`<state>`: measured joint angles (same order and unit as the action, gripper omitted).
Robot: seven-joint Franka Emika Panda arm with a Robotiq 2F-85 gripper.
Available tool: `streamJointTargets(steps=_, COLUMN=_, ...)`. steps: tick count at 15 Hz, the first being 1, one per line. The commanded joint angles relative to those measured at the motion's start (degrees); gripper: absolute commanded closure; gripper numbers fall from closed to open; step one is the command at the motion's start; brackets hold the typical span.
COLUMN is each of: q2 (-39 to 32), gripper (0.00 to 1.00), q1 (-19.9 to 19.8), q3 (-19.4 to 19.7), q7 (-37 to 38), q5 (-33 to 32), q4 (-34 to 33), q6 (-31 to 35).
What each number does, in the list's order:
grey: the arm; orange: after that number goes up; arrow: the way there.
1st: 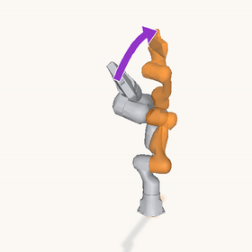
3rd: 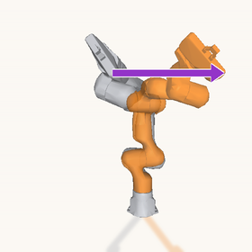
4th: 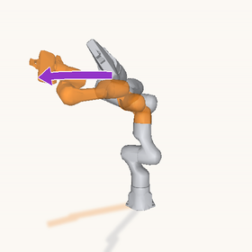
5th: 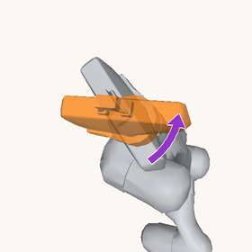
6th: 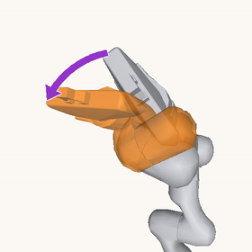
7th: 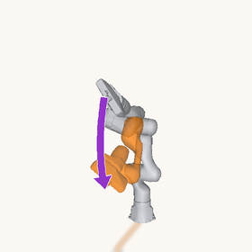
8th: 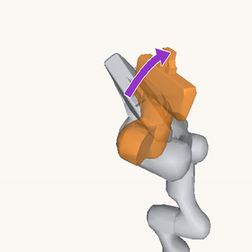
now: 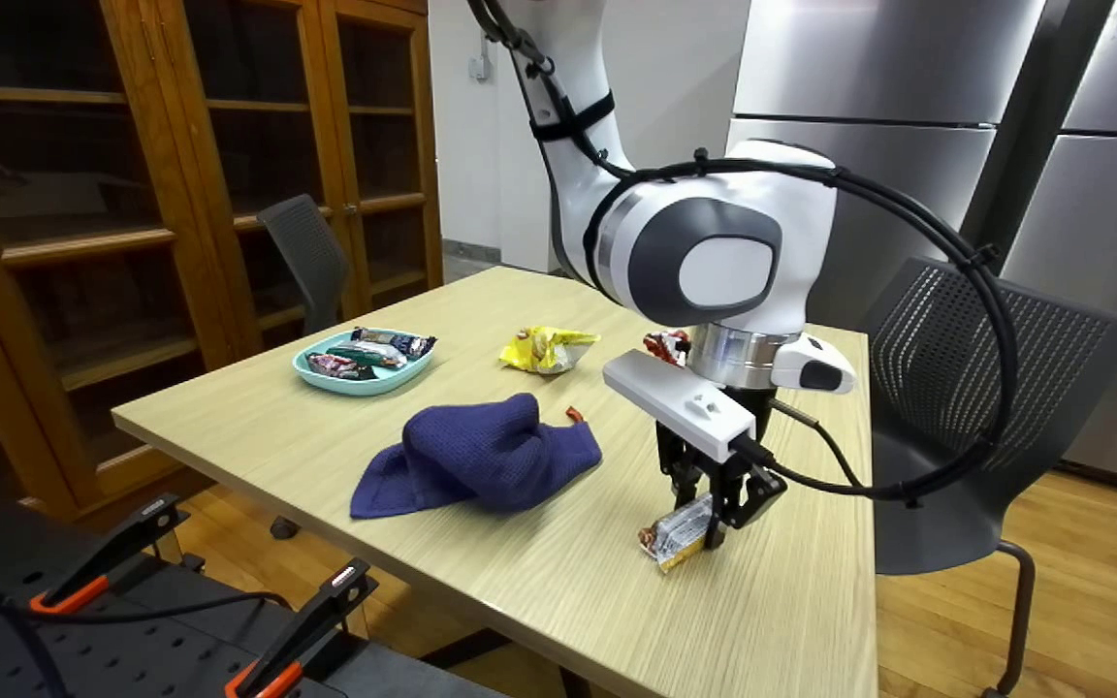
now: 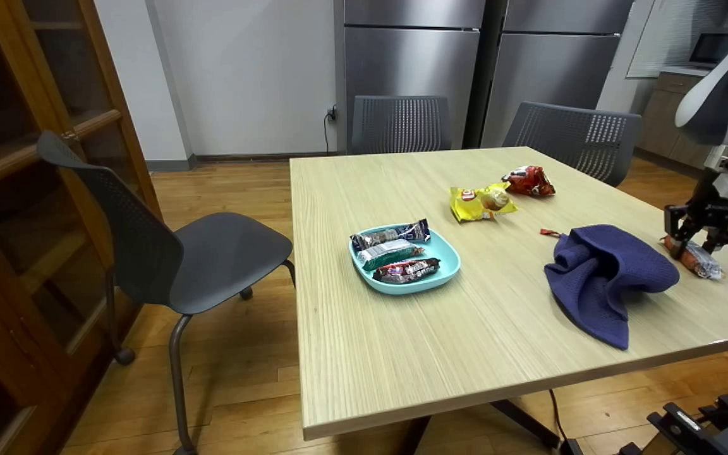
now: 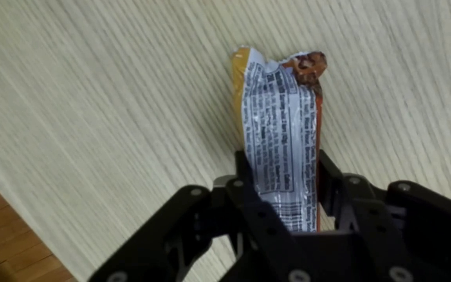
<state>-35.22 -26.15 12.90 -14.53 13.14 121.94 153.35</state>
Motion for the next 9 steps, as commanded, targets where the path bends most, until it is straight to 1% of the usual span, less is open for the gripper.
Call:
streamJointTargets(steps=1, q2=5.51, gripper=0.83, q1=-0.06, q3=-1.02, q7=0.12, q5=-2.16, q4=3.59, q6=0.37)
streamJointTargets(steps=3, q2=7.98, gripper=0.83, q1=0.95, q3=-0.81, q7=0.22, q5=-3.19, q4=4.98, q6=0.54)
streamJointTargets(steps=4, q2=9.64, gripper=0.83, q1=0.92, q3=-1.42, q7=-0.86, q5=-3.53, q4=5.84, q6=0.29)
streamJointTargets(steps=7, q2=14.22, gripper=0.83, q1=2.83, q3=-1.63, q7=-0.70, q5=-5.32, q4=8.61, q6=0.68)
streamJointTargets(steps=9, q2=16.39, gripper=0.83, q1=3.87, q3=-2.50, q7=-0.85, q5=-5.44, q4=9.05, q6=-0.14)
